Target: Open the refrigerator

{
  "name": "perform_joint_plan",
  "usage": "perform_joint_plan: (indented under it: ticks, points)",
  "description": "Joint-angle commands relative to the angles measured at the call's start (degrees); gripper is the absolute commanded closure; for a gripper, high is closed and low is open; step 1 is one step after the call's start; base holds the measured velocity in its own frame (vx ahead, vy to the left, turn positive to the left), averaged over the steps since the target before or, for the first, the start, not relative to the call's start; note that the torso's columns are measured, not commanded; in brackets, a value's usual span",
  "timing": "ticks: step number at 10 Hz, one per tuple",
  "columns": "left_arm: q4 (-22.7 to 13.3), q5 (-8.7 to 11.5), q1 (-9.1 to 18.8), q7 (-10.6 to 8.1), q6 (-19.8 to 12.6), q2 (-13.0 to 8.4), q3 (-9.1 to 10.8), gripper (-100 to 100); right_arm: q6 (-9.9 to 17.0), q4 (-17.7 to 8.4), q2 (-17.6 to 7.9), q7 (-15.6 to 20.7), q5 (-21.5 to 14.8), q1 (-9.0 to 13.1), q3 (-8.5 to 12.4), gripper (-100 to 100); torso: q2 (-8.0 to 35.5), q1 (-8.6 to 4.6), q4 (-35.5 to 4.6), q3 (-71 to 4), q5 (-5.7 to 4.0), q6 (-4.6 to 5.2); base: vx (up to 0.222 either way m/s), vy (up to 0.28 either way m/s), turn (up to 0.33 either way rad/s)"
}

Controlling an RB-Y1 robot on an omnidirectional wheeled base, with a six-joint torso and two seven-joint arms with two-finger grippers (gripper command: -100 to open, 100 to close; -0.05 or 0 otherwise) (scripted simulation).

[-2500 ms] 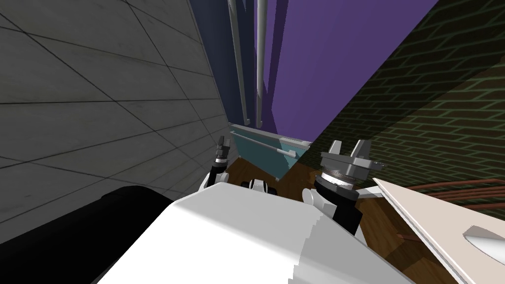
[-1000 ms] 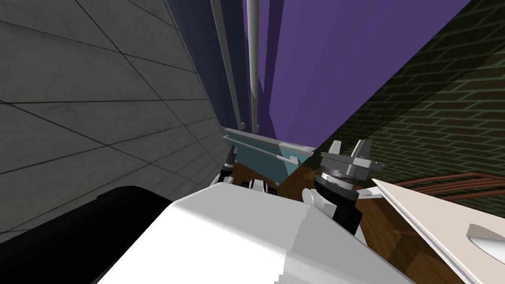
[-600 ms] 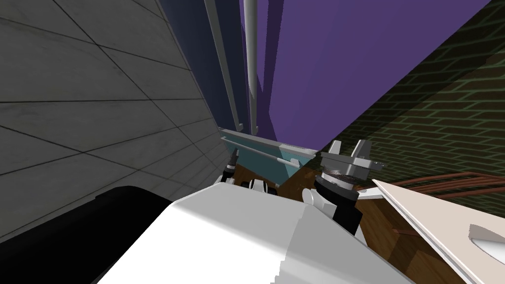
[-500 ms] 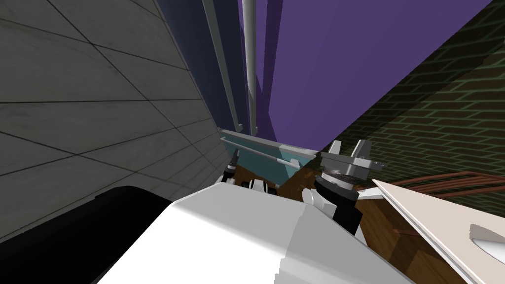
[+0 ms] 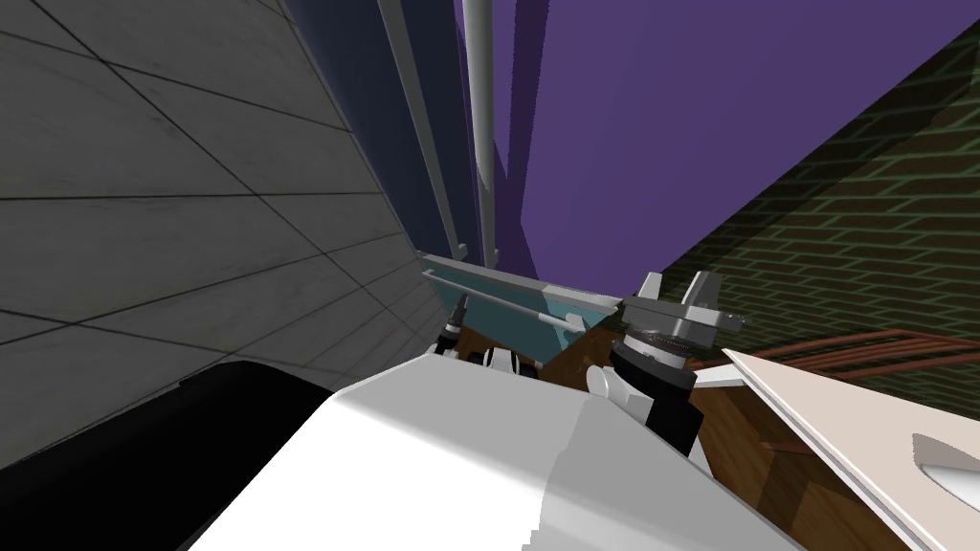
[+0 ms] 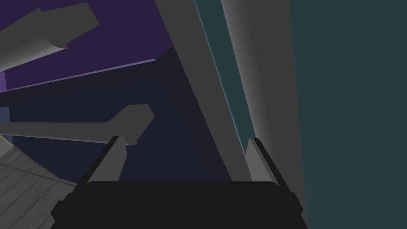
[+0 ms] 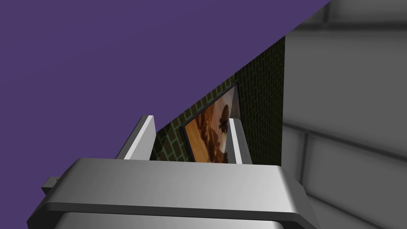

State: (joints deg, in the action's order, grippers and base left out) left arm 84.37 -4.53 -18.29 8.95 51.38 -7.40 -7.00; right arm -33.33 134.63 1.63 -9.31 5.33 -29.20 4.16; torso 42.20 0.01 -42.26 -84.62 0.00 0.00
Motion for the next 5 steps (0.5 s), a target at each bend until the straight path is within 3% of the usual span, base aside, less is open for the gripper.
perform_joint_plan:
  ticks: [1, 5]
  points:
    - [-4.46, -0.73, 0.80, 0.71, 1.90, 0.63, -0.92, -100, 0.00, 0.00, 0.00, 0.00, 0.00, 0.00, 0.00, 0, 0.02, 0.01, 0.00, 0.00, 0.00, -0.01, 0.082, 0.026, -0.059]
    - [-10.18, -1.53, 2.05, 1.41, 4.28, 1.36, -1.89, -100, 0.00, 0.00, 0.00, 0.00, 0.00, 0.00, 0.00, 0, 0.03, -0.04, -0.01, 0.03, 0.00, 0.05, 0.069, 0.026, -0.048]
